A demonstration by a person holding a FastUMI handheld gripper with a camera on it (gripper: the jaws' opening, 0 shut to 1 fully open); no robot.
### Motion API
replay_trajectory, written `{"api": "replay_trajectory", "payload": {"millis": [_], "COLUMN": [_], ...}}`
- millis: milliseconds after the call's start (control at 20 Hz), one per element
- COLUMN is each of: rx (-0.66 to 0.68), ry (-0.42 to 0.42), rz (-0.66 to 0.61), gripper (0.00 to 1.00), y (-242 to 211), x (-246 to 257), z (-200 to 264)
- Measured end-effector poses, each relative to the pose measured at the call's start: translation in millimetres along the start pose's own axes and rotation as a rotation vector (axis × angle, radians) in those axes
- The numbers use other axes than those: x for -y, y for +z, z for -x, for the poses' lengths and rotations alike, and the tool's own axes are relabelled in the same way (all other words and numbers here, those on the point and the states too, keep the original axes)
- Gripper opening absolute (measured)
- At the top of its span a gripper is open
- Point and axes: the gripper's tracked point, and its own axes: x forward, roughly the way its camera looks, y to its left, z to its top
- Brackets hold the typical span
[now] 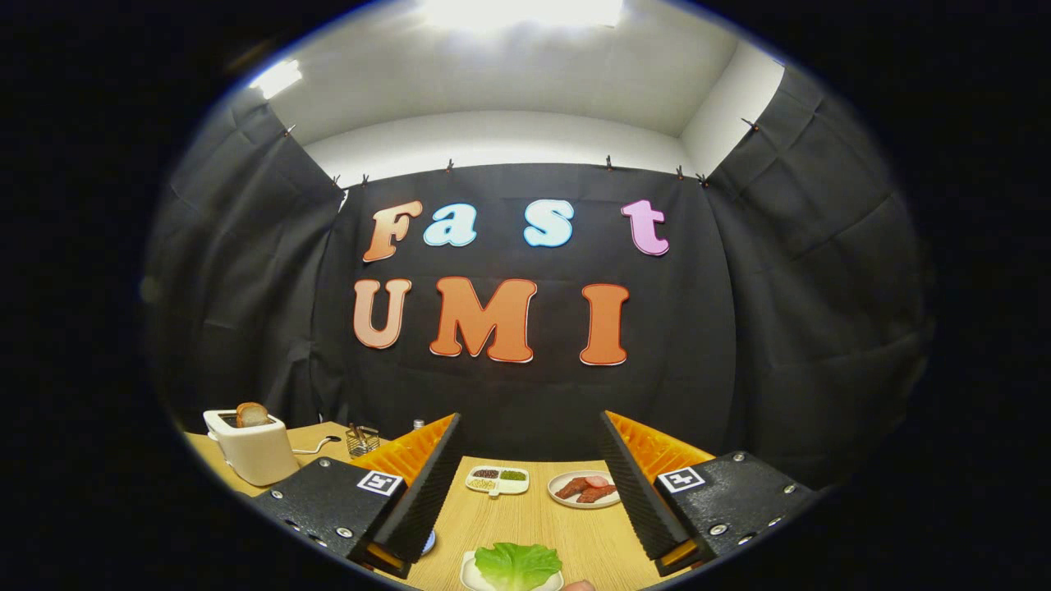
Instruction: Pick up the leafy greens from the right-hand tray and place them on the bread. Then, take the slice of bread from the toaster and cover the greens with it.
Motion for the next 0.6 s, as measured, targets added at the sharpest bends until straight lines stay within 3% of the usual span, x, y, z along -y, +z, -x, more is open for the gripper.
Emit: {"api": "replay_trajectory", "payload": {"millis": [600], "rx": [-0.118], "ry": [0.087], "rz": [0.014], "gripper": [0.97], "y": [-60], "x": [-18], "z": [-1]}}
